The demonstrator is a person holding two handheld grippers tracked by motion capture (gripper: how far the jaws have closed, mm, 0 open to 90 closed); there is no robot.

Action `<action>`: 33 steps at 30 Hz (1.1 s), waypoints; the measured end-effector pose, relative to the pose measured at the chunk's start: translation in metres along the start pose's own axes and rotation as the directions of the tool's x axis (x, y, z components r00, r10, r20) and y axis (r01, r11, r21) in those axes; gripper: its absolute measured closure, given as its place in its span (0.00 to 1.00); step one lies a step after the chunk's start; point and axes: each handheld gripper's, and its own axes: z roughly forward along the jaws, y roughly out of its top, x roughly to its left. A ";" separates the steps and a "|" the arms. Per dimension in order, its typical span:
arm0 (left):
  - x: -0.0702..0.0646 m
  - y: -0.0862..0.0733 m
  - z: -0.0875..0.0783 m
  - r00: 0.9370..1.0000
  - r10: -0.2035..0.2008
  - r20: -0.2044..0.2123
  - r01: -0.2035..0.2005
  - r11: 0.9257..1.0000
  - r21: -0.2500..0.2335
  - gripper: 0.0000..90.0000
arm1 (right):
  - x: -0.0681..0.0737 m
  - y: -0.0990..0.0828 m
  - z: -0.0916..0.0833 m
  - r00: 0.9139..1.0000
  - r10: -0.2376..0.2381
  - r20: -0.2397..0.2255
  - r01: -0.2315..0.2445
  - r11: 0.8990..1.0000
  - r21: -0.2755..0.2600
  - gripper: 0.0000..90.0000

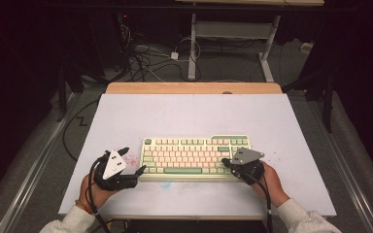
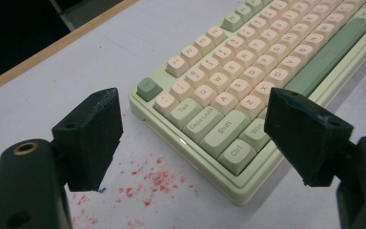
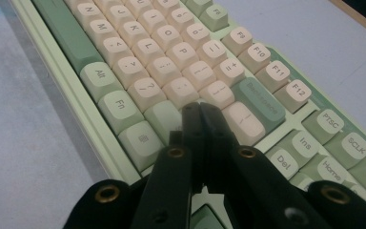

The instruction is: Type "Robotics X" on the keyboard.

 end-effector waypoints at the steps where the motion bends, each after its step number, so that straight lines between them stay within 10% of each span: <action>1: 0.000 0.001 0.000 1.000 -0.005 0.003 0.006 1.000 -0.003 0.22 | 0.000 0.000 0.000 1.000 0.002 -0.002 -0.002 1.000 0.003 1.00; 17: 0.000 0.031 0.014 0.991 0.048 0.127 -0.050 0.999 0.010 0.97 | 0.001 -0.003 0.001 1.000 -0.010 -0.003 0.010 1.000 0.011 1.00; 33: -0.012 0.051 0.055 0.975 0.108 0.192 -0.126 0.988 0.084 0.97 | 0.002 -0.004 0.001 1.000 -0.017 0.007 0.017 1.000 0.002 1.00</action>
